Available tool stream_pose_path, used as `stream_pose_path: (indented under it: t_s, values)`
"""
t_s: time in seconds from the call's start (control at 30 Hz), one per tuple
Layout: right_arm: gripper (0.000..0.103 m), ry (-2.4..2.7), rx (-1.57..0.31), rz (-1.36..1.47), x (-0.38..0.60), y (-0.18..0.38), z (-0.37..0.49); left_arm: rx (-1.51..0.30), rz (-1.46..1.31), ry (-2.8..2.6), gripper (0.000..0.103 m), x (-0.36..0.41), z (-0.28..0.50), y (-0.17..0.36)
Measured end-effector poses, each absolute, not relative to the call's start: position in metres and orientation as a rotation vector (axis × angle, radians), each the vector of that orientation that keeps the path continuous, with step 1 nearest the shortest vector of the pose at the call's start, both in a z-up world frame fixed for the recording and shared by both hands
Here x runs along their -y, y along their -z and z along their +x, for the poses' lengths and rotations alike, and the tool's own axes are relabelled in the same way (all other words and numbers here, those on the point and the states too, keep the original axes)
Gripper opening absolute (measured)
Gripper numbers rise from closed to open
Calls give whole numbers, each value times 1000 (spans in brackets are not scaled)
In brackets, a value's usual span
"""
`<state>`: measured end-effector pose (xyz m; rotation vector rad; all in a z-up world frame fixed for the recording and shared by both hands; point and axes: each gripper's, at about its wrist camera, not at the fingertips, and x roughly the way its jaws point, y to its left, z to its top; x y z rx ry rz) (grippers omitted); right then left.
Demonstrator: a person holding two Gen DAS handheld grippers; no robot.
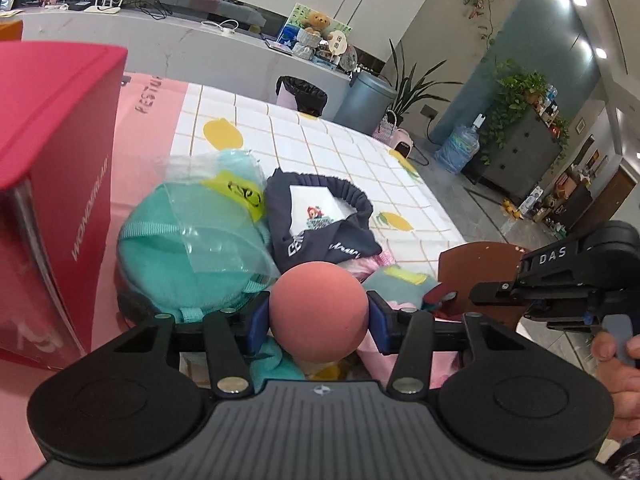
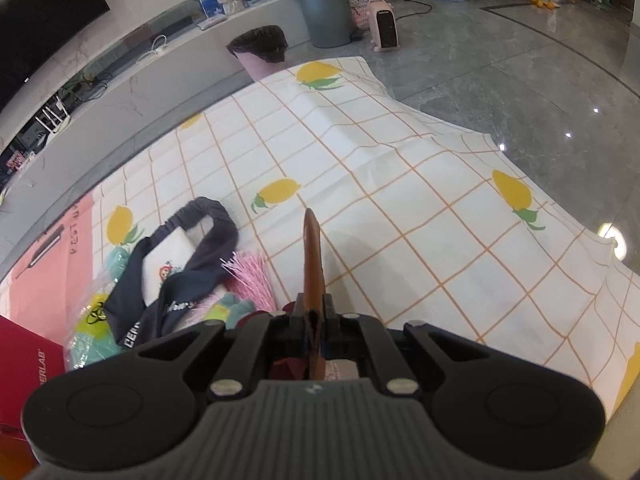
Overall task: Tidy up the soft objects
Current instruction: 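Carry the brown felt piece and pink ball over the orange box with both grippers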
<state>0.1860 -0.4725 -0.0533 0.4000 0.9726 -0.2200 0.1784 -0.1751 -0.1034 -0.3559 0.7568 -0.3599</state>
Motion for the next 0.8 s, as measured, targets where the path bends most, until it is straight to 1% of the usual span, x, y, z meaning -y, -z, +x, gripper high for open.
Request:
stream_pose_path:
  t_s: [0.37, 0.6, 0.8]
  values:
    - [2, 216, -843, 455, 484, 24, 168, -693, -316, 412, 57, 178, 161, 75]
    - [2, 236, -809, 473, 487, 13, 158, -651, -298, 446, 57, 179, 151, 55]
    - [2, 225, -776, 475, 486, 4, 151, -653, -262, 495, 58, 178, 150, 31]
